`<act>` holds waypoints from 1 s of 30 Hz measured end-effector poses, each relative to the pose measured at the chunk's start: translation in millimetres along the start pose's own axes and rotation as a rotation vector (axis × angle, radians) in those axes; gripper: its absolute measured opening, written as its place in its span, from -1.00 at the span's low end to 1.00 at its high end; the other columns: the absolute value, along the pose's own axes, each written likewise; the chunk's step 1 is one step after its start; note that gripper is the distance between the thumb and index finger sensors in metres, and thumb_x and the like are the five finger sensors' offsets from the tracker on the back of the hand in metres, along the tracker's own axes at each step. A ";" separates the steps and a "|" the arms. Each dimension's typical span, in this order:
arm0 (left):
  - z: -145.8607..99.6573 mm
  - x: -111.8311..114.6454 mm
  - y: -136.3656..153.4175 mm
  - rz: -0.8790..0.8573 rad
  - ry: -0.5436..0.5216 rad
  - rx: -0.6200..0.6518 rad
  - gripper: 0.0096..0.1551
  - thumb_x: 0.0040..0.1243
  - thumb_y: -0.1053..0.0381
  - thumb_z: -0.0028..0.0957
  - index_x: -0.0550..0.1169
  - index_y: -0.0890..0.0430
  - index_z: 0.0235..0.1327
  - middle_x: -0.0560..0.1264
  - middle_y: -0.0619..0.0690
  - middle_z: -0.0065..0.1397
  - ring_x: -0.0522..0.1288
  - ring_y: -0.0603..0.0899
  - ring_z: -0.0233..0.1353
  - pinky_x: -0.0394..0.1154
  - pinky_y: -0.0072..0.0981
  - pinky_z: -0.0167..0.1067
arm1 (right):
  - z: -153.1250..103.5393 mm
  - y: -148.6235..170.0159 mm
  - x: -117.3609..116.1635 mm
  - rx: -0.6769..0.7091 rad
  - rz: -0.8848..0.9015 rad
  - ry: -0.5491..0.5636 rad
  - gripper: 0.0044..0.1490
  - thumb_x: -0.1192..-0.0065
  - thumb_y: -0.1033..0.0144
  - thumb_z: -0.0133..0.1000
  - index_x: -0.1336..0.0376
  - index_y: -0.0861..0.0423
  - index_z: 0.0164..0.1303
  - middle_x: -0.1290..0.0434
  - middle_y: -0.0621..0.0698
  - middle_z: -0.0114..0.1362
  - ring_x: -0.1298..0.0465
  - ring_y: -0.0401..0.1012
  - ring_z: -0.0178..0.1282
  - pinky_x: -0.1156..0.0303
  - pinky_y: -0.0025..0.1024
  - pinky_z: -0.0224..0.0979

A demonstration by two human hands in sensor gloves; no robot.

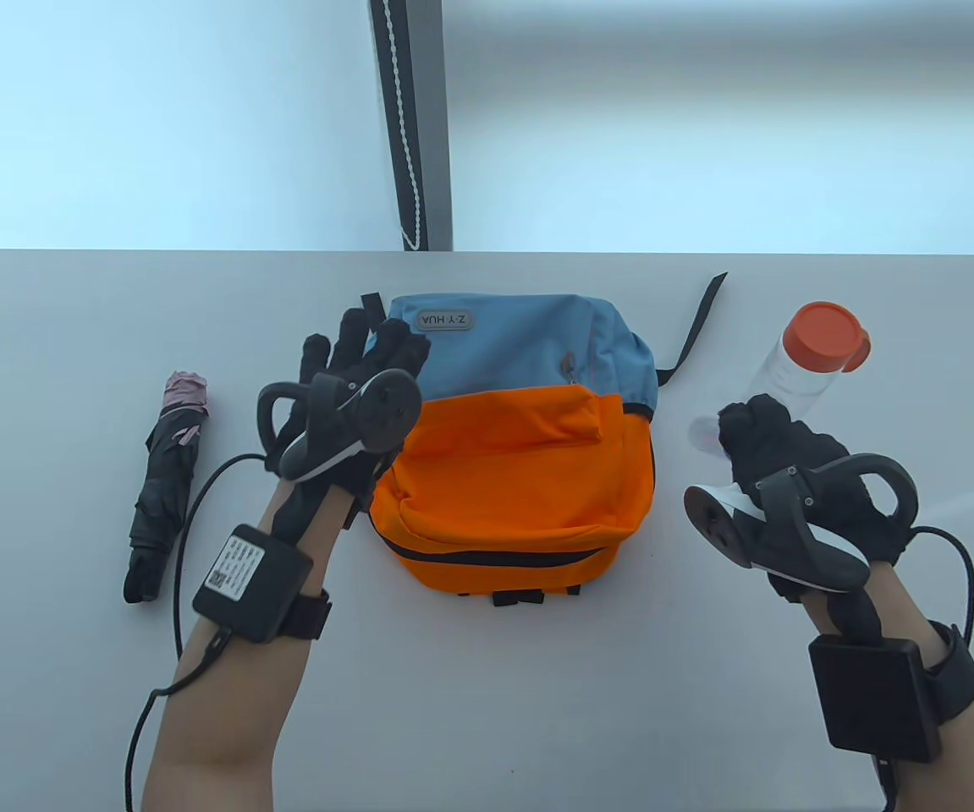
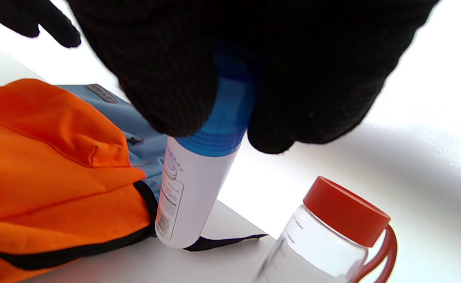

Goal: Pack school bag

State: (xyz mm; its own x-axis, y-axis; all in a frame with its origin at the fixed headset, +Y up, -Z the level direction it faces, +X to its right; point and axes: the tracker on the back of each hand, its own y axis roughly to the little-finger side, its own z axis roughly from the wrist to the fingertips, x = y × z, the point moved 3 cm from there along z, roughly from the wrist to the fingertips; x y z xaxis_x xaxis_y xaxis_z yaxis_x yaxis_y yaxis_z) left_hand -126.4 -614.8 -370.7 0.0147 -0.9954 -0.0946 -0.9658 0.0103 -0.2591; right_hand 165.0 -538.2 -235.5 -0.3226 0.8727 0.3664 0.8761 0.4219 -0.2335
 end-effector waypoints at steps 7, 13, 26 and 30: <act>31.3 37.9 -18.8 0.079 0.151 0.056 -0.12 0.50 -0.09 -0.14 0.42 -0.02 0.51 0.38 0.04 0.67 0.21 0.42 0.67 0.21 0.59 0.43 | 16.4 -6.7 20.1 -0.017 0.174 0.116 -0.10 -0.75 0.31 -0.10 -0.29 0.26 0.39 -0.55 0.33 0.40 -0.84 0.05 0.17 -0.86 -0.11 0.08; 36.2 40.9 -18.9 0.096 0.290 0.130 0.32 0.58 -0.29 -0.40 0.23 0.02 0.67 0.14 0.17 0.80 0.03 0.55 0.71 0.12 0.69 0.45 | 47.6 -19.9 10.0 -0.030 0.340 0.119 -0.11 -0.74 0.31 -0.09 -0.28 0.26 0.39 -0.54 0.33 0.40 -0.84 0.05 0.17 -0.87 -0.12 0.08; 20.8 24.6 -44.5 0.096 -0.126 0.170 -0.46 0.31 -0.08 0.03 0.71 0.15 0.18 0.73 0.22 0.31 0.69 0.39 0.33 0.63 0.34 0.18 | 69.3 -68.6 -27.4 0.096 0.520 0.016 -0.11 -0.73 0.31 -0.09 -0.28 0.25 0.38 -0.54 0.32 0.40 -0.84 0.04 0.18 -0.88 -0.13 0.08; 20.5 15.8 -34.3 -0.121 -0.115 0.164 -0.48 0.34 -0.03 0.04 0.71 0.19 0.17 0.72 0.29 0.29 0.68 0.44 0.30 0.66 0.36 0.15 | 85.1 -78.5 -47.5 -0.003 0.595 0.010 -0.12 -0.70 0.30 -0.07 -0.26 0.29 0.37 -0.52 0.36 0.39 -0.83 0.05 0.17 -0.88 -0.15 0.06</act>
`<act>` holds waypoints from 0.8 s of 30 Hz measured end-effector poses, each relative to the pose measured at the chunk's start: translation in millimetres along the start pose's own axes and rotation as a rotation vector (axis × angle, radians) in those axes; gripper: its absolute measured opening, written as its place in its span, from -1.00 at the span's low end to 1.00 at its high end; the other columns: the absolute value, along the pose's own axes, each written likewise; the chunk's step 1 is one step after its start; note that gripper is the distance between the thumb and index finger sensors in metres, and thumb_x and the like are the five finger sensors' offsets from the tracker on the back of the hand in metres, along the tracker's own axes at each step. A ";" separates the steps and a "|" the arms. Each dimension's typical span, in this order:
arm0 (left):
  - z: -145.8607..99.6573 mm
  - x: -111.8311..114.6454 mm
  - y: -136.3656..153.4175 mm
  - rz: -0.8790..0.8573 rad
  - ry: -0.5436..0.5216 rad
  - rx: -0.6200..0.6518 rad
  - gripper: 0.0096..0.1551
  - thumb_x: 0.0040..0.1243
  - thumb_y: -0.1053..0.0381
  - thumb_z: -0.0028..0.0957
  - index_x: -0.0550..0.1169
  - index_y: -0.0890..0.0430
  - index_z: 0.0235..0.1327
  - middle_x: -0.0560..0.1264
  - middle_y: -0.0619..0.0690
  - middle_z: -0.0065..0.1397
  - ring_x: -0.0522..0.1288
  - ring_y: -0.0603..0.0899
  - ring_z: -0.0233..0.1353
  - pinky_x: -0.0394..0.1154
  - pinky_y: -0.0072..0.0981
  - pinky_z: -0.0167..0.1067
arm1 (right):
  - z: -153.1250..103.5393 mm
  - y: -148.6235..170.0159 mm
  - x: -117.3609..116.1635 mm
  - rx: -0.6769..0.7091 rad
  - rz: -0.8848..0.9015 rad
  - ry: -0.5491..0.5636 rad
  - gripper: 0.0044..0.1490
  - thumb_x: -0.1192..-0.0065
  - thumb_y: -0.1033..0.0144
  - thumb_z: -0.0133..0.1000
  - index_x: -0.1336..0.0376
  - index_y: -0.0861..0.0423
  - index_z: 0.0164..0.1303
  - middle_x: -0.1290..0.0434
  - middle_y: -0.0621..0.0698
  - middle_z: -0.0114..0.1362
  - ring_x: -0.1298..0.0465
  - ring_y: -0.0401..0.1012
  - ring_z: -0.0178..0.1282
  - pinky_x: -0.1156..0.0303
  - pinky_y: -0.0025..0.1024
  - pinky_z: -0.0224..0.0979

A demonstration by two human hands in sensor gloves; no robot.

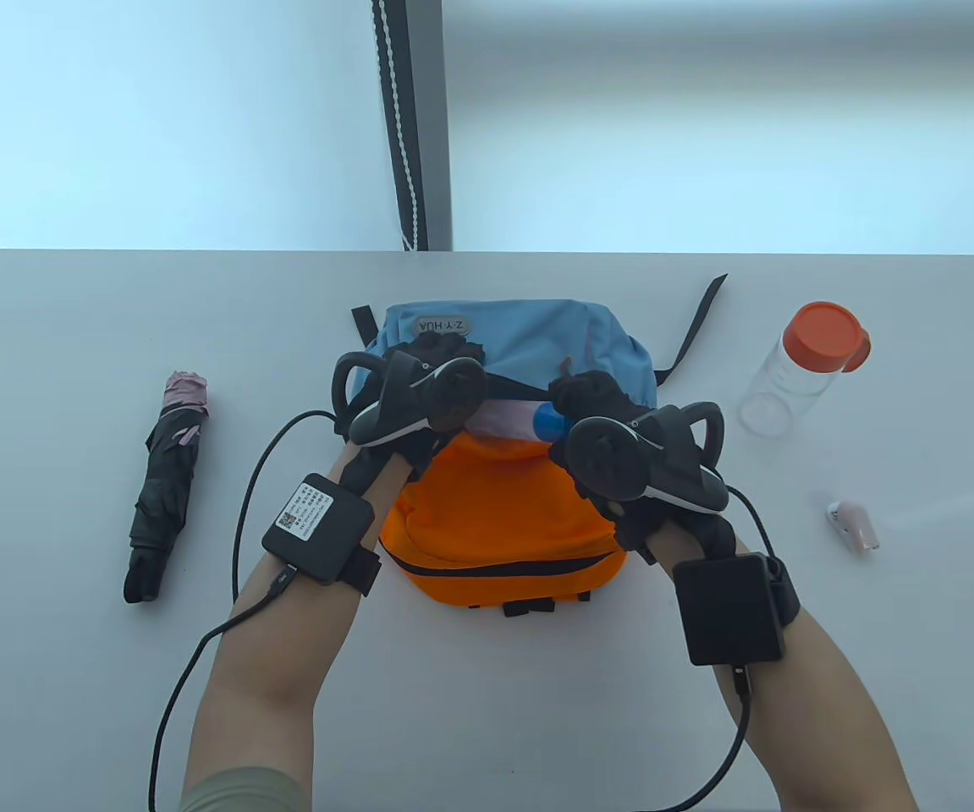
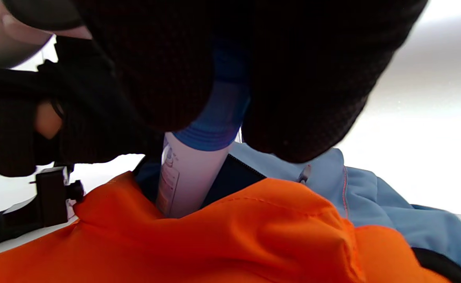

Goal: Pack school bag

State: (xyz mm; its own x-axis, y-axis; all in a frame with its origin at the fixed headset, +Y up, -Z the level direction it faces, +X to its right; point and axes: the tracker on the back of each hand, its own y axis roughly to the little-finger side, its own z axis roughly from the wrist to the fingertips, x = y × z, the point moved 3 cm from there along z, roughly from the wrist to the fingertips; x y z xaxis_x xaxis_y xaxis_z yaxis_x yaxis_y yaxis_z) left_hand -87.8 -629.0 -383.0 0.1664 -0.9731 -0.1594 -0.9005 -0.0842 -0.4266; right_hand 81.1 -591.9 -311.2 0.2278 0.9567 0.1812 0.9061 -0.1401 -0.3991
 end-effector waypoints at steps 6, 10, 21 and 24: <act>0.5 -1.3 4.2 -0.069 0.033 0.007 -0.49 0.34 0.01 0.05 0.71 0.22 0.18 0.70 0.34 0.29 0.67 0.48 0.28 0.69 0.35 0.11 | 20.6 -0.4 -41.1 -0.084 0.072 -0.062 -0.12 -0.62 0.27 -0.05 -0.22 0.34 0.37 -0.48 0.40 0.39 -0.83 0.04 0.15 -0.89 -0.20 0.04; -1.8 0.7 4.1 -0.083 0.028 0.024 -0.49 0.35 0.02 0.04 0.70 0.22 0.18 0.68 0.35 0.31 0.66 0.49 0.29 0.69 0.34 0.12 | 33.1 -14.9 -49.9 -0.019 -0.124 -0.033 -0.13 -0.70 0.14 -0.18 -0.35 0.25 0.26 -0.62 0.32 0.26 -0.89 -0.10 -0.02 -0.92 -0.28 -0.04; -4.7 5.3 7.0 -0.131 0.032 0.058 -0.49 0.39 0.04 0.02 0.70 0.21 0.19 0.65 0.36 0.34 0.62 0.50 0.31 0.69 0.32 0.13 | 53.8 -5.2 -83.6 -0.182 -0.380 -0.159 0.23 -0.59 -0.03 -0.16 -0.18 0.43 0.55 -0.50 0.34 0.35 -0.70 0.01 0.06 -0.66 0.15 0.13; -6.4 5.0 8.4 -0.162 0.035 0.070 -0.49 0.39 0.05 0.01 0.70 0.21 0.19 0.65 0.36 0.34 0.62 0.50 0.32 0.69 0.32 0.14 | 58.7 6.4 -82.5 -0.246 -0.431 -0.129 0.08 -0.56 0.00 -0.08 -0.26 0.40 0.48 -0.57 0.28 0.24 -0.71 0.02 -0.01 -0.67 0.16 0.09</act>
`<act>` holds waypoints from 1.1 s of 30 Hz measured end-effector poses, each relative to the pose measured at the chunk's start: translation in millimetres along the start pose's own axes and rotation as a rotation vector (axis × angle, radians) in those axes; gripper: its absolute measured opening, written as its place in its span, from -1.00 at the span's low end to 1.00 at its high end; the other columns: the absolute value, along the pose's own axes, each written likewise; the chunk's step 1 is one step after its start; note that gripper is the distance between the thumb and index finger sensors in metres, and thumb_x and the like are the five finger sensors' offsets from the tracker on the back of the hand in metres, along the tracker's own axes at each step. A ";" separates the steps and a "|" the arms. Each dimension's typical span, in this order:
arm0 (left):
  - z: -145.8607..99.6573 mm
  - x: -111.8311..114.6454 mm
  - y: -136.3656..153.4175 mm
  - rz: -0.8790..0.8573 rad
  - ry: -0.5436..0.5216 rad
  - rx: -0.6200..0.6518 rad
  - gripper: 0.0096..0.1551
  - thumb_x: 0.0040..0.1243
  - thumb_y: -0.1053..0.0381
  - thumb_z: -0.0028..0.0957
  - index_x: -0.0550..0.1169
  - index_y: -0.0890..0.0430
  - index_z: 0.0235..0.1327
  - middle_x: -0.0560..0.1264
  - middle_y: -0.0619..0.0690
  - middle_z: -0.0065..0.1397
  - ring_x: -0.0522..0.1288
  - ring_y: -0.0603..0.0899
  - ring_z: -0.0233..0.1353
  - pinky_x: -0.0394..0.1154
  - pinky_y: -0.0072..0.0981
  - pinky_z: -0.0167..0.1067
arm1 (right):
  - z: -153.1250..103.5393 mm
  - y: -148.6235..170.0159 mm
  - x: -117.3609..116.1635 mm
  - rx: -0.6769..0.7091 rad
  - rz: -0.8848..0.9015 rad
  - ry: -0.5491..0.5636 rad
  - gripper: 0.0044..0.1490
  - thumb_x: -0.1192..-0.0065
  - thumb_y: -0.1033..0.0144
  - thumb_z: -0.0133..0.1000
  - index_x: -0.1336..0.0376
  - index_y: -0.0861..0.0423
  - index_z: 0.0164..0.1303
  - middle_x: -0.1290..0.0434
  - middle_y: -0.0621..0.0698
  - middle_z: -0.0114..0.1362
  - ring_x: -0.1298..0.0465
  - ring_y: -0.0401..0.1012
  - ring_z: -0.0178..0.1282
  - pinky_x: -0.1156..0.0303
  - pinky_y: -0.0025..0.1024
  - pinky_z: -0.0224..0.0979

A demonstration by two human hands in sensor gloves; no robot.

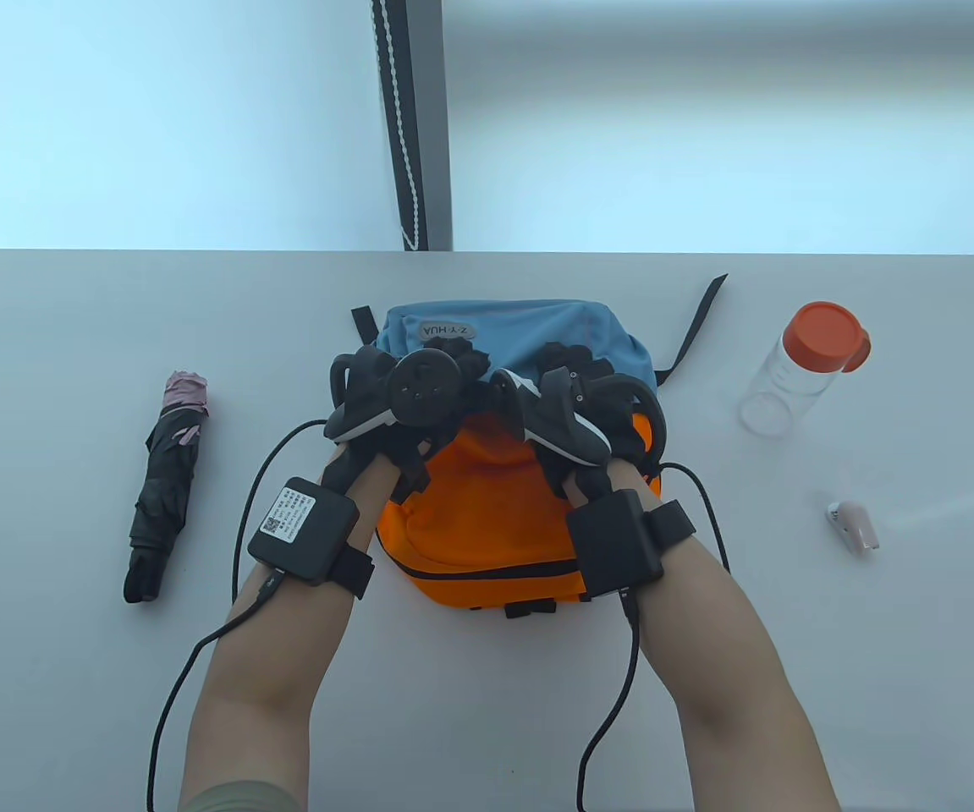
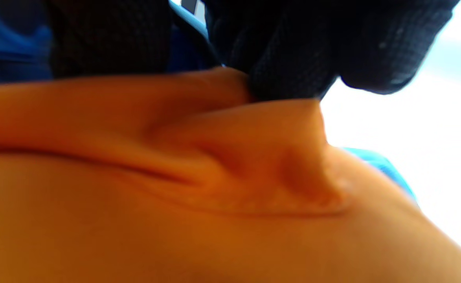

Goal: Pack school bag

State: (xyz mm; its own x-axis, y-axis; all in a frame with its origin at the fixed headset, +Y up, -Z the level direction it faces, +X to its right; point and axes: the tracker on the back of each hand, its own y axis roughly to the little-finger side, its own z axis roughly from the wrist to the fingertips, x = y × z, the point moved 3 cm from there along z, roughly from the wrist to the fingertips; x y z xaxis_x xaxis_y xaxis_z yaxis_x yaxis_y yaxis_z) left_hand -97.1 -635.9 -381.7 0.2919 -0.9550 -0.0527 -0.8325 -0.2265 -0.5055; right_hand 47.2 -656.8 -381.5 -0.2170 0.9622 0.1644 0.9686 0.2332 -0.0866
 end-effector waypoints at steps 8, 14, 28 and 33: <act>-0.3 2.9 3.3 -0.002 0.032 -0.004 -0.48 0.39 0.04 0.01 0.69 0.20 0.21 0.63 0.34 0.36 0.60 0.49 0.33 0.68 0.32 0.16 | 4.1 8.0 -3.6 -0.014 0.067 -0.061 -0.05 -0.52 0.05 0.09 -0.28 0.42 0.48 -0.62 0.23 0.17 -0.74 -0.01 -0.11 -0.70 0.10 0.01; -0.4 4.1 5.9 -0.015 0.046 -0.009 -0.48 0.37 0.05 0.02 0.68 0.20 0.22 0.62 0.34 0.37 0.59 0.49 0.35 0.66 0.32 0.18 | -34.1 39.7 46.6 0.102 0.158 0.004 -0.08 -0.53 0.06 0.09 -0.29 0.32 0.53 -0.59 0.31 0.40 -0.72 0.17 0.19 -0.63 0.23 0.20; 4.8 8.6 14.7 -0.075 0.101 -0.026 -0.48 0.38 0.06 0.01 0.68 0.19 0.22 0.61 0.33 0.39 0.57 0.49 0.37 0.63 0.34 0.20 | -102.0 209.7 -8.7 -0.112 -0.014 -0.290 -0.28 -0.52 0.21 0.12 -0.39 0.22 0.46 -0.61 0.34 0.46 -0.66 0.33 0.38 -0.62 0.30 0.27; 5.7 9.0 14.8 -0.066 0.137 -0.006 -0.48 0.38 0.07 0.01 0.68 0.19 0.23 0.60 0.34 0.39 0.56 0.49 0.38 0.62 0.35 0.22 | -120.5 249.0 -74.3 -0.314 -0.152 -0.523 0.01 -0.50 0.09 0.13 -0.18 0.36 0.65 -0.54 0.43 0.52 -0.62 0.38 0.41 -0.60 0.33 0.28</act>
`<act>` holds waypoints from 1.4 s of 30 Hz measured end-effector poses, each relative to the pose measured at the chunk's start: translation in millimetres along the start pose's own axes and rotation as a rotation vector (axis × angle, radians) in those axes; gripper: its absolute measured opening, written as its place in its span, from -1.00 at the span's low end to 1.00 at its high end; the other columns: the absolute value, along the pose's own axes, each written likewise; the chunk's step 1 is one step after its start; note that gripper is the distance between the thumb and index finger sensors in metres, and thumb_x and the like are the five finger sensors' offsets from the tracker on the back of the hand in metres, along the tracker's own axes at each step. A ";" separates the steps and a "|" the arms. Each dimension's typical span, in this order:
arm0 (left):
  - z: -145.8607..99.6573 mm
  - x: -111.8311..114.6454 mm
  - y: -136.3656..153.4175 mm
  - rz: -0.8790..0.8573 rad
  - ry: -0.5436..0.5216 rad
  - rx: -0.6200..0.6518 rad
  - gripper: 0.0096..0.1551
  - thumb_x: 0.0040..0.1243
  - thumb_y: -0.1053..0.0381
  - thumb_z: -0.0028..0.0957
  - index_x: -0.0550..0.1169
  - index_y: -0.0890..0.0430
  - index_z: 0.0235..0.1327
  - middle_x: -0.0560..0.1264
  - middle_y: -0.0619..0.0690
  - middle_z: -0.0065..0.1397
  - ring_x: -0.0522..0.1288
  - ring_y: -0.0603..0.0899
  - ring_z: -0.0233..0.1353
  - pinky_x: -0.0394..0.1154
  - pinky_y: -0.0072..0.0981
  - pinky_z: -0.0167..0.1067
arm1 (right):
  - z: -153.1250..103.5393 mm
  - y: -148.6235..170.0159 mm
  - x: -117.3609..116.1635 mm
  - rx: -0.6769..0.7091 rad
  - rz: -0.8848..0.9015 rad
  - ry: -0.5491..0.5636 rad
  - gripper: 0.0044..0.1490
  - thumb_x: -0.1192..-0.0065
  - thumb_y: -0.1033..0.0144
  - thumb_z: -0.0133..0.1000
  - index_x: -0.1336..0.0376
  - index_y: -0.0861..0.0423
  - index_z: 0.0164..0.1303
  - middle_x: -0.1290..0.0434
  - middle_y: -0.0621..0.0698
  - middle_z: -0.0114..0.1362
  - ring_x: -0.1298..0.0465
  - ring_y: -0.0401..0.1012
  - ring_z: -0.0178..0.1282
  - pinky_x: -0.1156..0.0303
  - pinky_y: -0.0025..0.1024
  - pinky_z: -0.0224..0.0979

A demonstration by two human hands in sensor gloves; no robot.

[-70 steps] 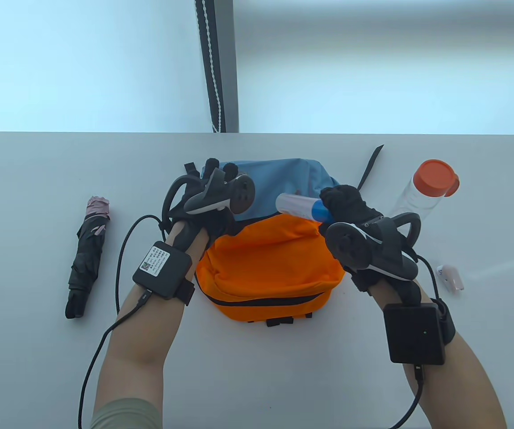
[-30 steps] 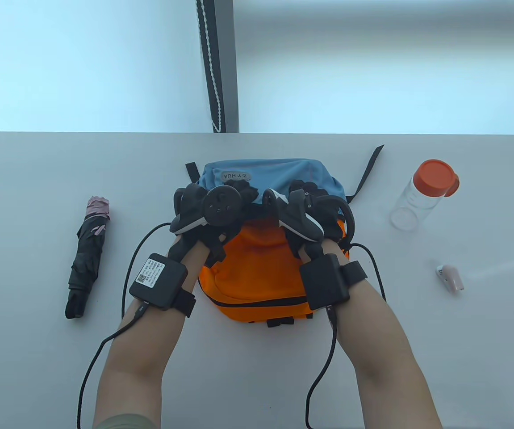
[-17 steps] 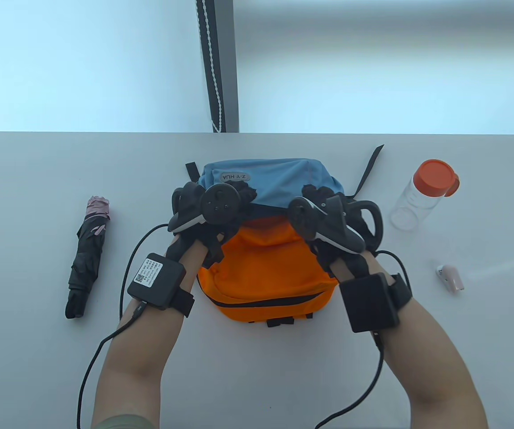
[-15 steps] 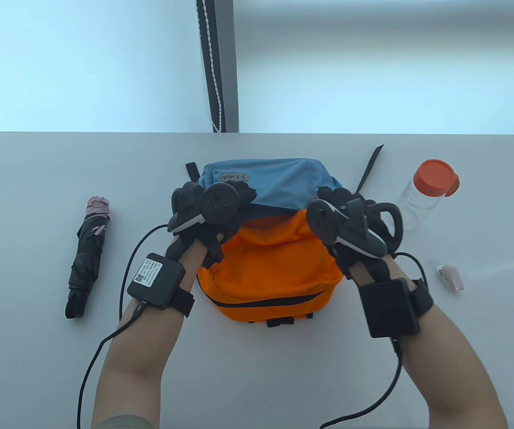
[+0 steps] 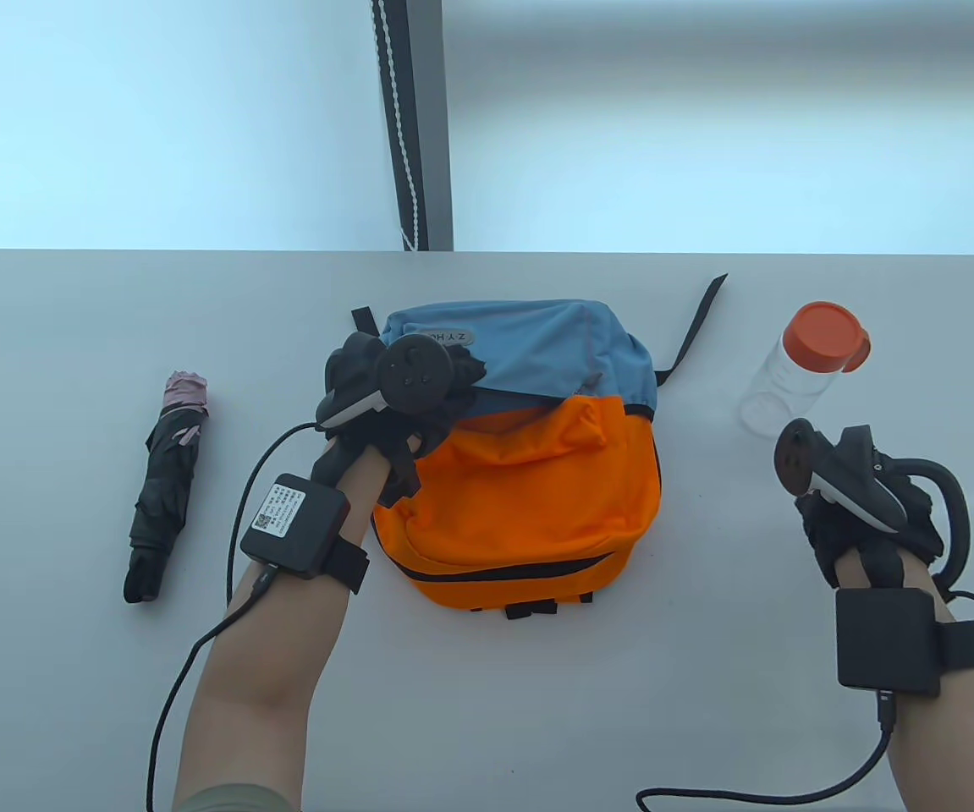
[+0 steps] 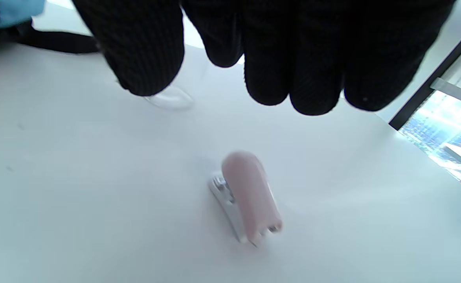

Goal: Pack school bag

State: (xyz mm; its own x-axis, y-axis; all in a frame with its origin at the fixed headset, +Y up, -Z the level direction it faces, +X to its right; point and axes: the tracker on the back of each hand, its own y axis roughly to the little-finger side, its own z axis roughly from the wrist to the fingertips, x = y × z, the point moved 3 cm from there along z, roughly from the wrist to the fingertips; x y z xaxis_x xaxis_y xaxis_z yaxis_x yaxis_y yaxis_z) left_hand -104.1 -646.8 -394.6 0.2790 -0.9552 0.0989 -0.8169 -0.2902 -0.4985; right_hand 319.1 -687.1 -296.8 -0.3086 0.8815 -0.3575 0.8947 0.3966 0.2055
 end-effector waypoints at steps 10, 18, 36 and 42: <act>-1.9 0.9 1.5 -0.006 0.004 0.016 -0.48 0.38 0.08 0.01 0.67 0.18 0.24 0.60 0.33 0.40 0.56 0.48 0.39 0.62 0.35 0.22 | 17.4 10.6 -49.3 -0.075 0.033 -0.033 -0.01 -0.60 0.29 0.07 -0.19 0.40 0.61 -0.63 0.34 0.43 -0.72 0.24 0.31 -0.66 0.26 0.23; -2.1 2.8 -5.3 0.064 -0.041 -0.028 -0.47 0.33 0.03 0.02 0.67 0.19 0.24 0.62 0.31 0.38 0.58 0.46 0.38 0.59 0.39 0.22 | 15.0 -3.6 -48.8 -0.047 0.029 0.005 -0.06 -0.56 0.40 0.08 -0.19 0.40 0.62 -0.63 0.35 0.38 -0.75 0.19 0.24 -0.68 0.21 0.22; 3.8 2.4 -6.3 0.035 0.014 -0.060 -0.46 0.31 0.02 0.04 0.66 0.21 0.25 0.60 0.32 0.41 0.55 0.47 0.39 0.59 0.39 0.22 | -60.0 -124.3 136.4 0.470 0.150 0.337 -0.14 -0.64 0.45 0.02 -0.31 0.32 0.54 -0.60 0.35 0.41 -0.85 -0.01 0.12 -0.80 -0.01 0.14; 6.2 1.3 -6.0 0.015 0.025 -0.079 -0.46 0.31 0.03 0.04 0.66 0.22 0.24 0.60 0.33 0.41 0.54 0.48 0.40 0.58 0.40 0.22 | -65.5 -168.7 171.6 0.617 0.253 0.402 -0.20 -0.74 0.37 -0.07 -0.43 0.24 0.40 -0.67 0.29 0.33 -0.90 -0.07 0.04 -0.86 -0.13 0.07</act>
State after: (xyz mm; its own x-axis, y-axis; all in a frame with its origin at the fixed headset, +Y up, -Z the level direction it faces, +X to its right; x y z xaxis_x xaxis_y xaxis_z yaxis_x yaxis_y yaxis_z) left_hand -95.7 -646.0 -396.9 0.2542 -0.9604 0.1138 -0.8587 -0.2782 -0.4304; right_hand 94.1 -586.0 -333.2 -0.0589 0.9982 0.0149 0.9349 0.0604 -0.3497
